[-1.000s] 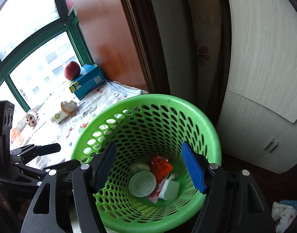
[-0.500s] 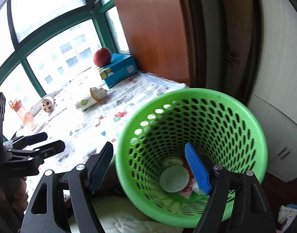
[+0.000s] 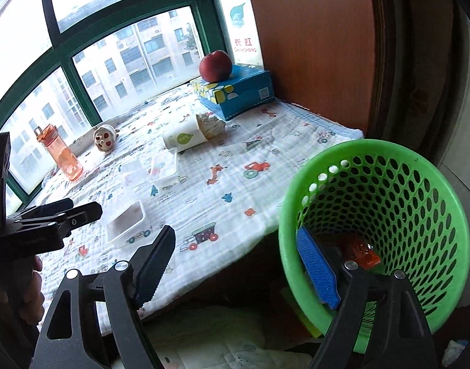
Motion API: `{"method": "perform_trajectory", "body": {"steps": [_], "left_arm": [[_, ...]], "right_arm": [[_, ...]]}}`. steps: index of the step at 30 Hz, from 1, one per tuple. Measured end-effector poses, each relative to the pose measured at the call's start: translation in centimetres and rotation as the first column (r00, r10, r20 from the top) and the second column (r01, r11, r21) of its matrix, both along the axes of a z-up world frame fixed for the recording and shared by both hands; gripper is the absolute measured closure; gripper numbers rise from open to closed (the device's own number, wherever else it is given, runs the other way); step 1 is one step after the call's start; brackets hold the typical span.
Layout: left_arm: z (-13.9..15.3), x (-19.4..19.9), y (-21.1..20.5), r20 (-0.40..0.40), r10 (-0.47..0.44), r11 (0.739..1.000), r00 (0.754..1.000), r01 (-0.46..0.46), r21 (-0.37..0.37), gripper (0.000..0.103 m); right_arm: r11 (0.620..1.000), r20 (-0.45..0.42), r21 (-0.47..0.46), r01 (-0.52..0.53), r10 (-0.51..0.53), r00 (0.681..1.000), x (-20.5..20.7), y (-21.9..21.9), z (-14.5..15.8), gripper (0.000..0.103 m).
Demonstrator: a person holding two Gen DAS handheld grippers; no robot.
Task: Collect trash
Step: 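Move both open grippers back over the bed, then grasp the large clear rectangular container with the right gripper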
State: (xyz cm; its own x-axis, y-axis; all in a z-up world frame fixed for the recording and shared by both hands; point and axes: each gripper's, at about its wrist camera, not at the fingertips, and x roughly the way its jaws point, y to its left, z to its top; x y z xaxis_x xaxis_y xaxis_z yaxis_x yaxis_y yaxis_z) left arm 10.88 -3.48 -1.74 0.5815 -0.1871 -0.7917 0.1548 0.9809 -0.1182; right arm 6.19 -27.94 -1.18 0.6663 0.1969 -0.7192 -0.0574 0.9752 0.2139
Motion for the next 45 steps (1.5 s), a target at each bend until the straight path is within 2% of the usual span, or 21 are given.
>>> {"method": "perform_trajectory", "body": {"steps": [7, 17, 25, 30, 34, 39, 45], "left_arm": [[-0.5, 0.1, 4.2, -0.006, 0.101, 0.995, 0.995, -0.101, -0.010, 0.006], [-1.1, 0.3, 9.8, -0.022, 0.234, 0.972, 0.972, -0.235, -0.023, 0.006], [-2.2, 0.2, 12.4, -0.046, 0.281, 0.959, 0.959, -0.282, -0.023, 0.006], [-2.9, 0.2, 13.7, -0.066, 0.308, 0.950, 0.949, -0.311, -0.030, 0.006], [-3.4, 0.2, 14.4, -0.082, 0.317, 0.946, 0.945, -0.322, -0.042, 0.006], [-3.9, 0.1, 14.9, -0.093, 0.327, 0.942, 0.940, -0.332, -0.041, 0.006], [-4.1, 0.3, 15.5, -0.105, 0.333, 0.939, 0.937, -0.340, -0.056, 0.006]], "right_arm": [[0.997, -0.020, -0.013, -0.077, 0.077, 0.997, 1.4, 3.4, -0.6, 0.025], [0.975, -0.054, -0.027, -0.219, 0.217, 0.975, 3.3, 9.2, -2.4, 0.025], [0.949, -0.097, -0.030, -0.315, 0.311, 0.945, 5.0, 13.0, -4.5, 0.025], [0.926, -0.108, -0.033, -0.376, 0.370, 0.923, 5.9, 15.2, -5.5, 0.014], [0.906, -0.127, -0.055, -0.420, 0.411, 0.903, 6.7, 16.9, -6.6, 0.014], [0.888, -0.148, -0.109, -0.446, 0.430, 0.891, 7.8, 18.5, -7.9, 0.011], [0.881, -0.167, -0.075, -0.467, 0.451, 0.877, 8.9, 19.3, -8.8, 0.010]]}}
